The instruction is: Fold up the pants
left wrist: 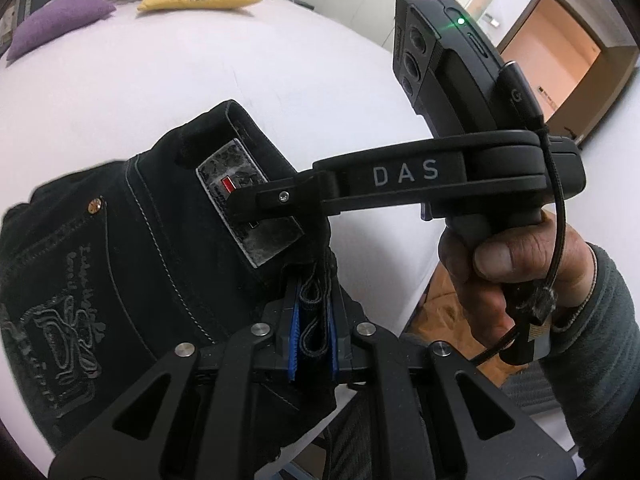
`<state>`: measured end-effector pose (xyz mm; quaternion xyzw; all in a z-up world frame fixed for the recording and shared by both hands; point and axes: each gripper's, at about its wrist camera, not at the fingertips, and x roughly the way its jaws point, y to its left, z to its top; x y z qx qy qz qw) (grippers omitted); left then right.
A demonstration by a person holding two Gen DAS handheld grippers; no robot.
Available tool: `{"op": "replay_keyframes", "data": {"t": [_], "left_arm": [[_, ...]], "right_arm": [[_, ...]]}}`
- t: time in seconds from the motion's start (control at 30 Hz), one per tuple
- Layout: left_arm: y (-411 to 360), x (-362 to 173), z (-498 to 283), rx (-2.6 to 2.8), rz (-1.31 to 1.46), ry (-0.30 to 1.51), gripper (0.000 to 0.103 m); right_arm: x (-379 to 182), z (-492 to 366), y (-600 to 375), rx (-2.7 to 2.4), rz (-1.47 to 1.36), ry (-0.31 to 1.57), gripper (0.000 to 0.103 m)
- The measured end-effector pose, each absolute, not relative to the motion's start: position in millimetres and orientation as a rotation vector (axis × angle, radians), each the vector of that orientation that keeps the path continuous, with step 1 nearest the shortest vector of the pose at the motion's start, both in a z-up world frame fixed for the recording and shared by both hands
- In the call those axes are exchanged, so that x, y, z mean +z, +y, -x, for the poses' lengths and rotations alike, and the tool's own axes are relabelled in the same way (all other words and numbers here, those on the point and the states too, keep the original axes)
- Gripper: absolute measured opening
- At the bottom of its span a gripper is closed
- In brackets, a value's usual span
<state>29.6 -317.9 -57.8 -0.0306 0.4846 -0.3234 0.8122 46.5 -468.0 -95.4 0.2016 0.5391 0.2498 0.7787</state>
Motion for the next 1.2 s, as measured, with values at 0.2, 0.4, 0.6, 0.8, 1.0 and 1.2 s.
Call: {"op": "replay_keyframes", "data": {"t": [0.2,0.4,0.6,0.8,1.0,1.2], "left_arm": [[-332,-75,-40,-0.691,0.078,1.062,0.016],[-307,-64,-29,-0.748,0.185,1.098,0.029],[-253,-47,-13,-0.713,0.244,1.042,0.060],[-203,-53,-29,-0.565,0.275,1.029,0.060],[-190,-65,-45,-0.503,0.170,1.047,0.060],[-202,-68,-53,-0.487,0.087,1.076,0.060]], "right_arm": [[-129,-56,-479,0.556,-0.534,1.184,0.018],[-130,-51,-488,0.563,-0.573,1.173,0.033],[-99,-33,-511,0.416,-0.525,1.125,0.045],[-67,-11,-474,0.612,-0.521,1.034,0.045],[-112,0,-448,0.635,-0.436,1.189,0.038],[-129,13,-491,0.567,-0.530,1.193,0.013]]}}
